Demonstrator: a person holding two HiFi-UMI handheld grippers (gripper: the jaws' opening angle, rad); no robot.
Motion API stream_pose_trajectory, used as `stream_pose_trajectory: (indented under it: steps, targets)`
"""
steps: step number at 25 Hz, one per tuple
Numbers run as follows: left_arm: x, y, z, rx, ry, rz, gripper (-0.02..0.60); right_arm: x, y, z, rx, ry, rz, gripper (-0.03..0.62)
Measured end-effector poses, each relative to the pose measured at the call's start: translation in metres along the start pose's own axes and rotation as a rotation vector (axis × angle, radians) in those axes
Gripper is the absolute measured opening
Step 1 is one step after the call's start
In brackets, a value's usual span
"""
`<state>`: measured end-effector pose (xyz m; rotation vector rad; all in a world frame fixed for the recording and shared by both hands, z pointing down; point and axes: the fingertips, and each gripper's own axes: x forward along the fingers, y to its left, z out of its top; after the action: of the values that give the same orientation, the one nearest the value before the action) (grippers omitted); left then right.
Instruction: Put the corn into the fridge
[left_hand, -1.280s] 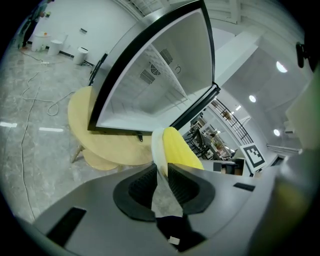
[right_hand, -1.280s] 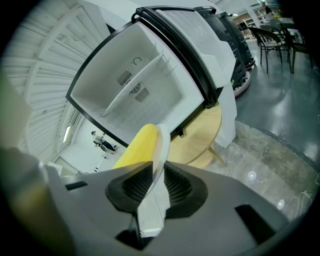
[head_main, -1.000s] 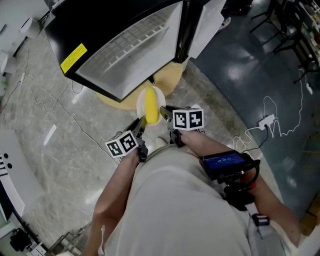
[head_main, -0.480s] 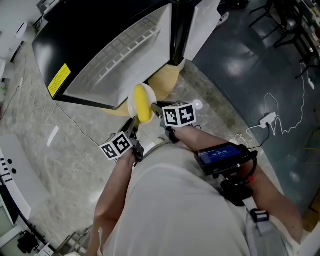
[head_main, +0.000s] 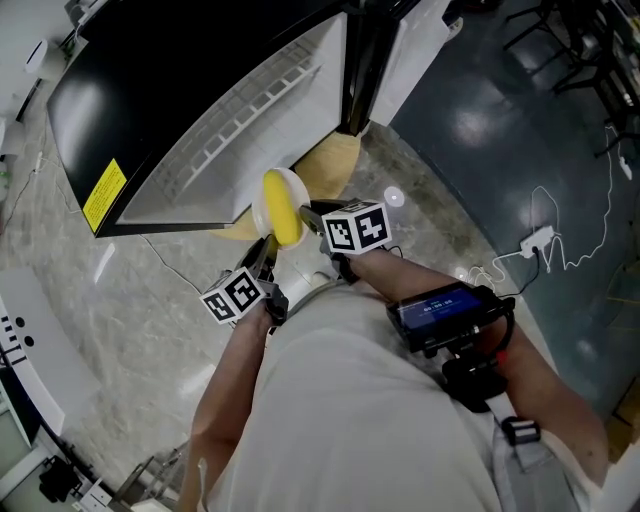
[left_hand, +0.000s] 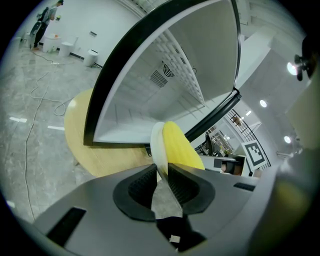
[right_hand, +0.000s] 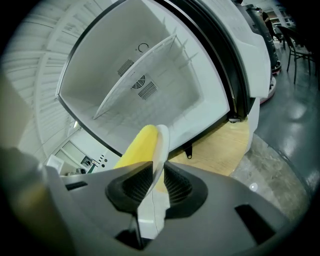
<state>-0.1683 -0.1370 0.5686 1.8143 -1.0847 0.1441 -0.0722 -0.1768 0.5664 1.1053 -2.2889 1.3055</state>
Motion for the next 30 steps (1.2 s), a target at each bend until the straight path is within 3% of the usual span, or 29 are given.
stream_pose_trajectory:
  steps: [21, 30]
  targets:
    - [0.045, 0.019, 0.012, -0.071, 0.015, 0.060, 0.071, 0.035, -0.036, 0.022, -0.008, 0.070, 0.046, 0.067]
    - [0.071, 0.028, 0.030, -0.086, 0.002, 0.115, 0.072, 0.052, -0.053, 0.039, 0.033, 0.038, 0.043, 0.068]
